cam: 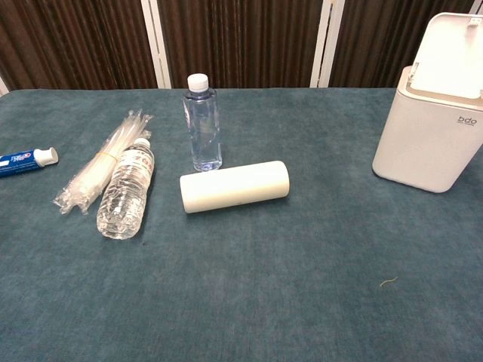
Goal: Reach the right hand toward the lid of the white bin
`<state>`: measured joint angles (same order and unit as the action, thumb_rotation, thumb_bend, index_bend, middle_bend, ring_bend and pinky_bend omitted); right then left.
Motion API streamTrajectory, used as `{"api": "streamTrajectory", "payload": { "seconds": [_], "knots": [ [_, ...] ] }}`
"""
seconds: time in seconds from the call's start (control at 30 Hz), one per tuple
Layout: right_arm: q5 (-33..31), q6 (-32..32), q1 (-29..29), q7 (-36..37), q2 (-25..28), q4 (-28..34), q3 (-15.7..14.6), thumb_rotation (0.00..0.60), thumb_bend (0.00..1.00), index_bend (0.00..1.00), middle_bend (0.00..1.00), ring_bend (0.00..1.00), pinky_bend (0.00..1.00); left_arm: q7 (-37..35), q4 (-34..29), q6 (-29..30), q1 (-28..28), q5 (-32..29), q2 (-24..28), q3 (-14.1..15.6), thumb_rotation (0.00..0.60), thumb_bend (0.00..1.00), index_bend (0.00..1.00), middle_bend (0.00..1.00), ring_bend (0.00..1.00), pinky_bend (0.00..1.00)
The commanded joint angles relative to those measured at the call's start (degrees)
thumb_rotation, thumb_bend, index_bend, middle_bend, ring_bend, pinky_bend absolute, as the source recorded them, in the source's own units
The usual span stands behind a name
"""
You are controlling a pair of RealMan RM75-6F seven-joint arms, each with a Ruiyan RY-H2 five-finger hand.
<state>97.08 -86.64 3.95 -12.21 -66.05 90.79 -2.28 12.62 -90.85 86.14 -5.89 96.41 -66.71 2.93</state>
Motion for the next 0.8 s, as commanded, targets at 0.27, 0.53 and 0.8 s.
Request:
{"api": "streamTrajectory", "payload": {
  "seconds": [0.27,0.53,0.8],
  "knots": [
    [-2.21,1.40,2.61,1.26,0.12,1.49,3.68,0.600,0.48,0.00,0.05,0.02,0.17,-0.64,-0.15,-0.68,-0.27,-0.48,0.26,-0.16,0.600,0.47,0.00,0.00,0.00,0.00],
    [-27.01,15.70,17.22,-14.10,5.42,10.67,21.94,0.600,0.48,0.04,0.61,0.63,0.72,0.14,0.14,-1.09,-0.45,-1.07,-0.38,-0.54,0.600,0.49,0.00,0.00,0.00,0.00],
    [-54.14,24.76,30.74,-29.43,4.54,5.89,29.81,0.600,0.48,0.13,0.97,0.98,0.99,1.56,0.68,-2.99,-1.12,-2.45,-1.32,-0.88,0.600,0.53,0.00,0.00,0.00,0.00]
  ]
}}
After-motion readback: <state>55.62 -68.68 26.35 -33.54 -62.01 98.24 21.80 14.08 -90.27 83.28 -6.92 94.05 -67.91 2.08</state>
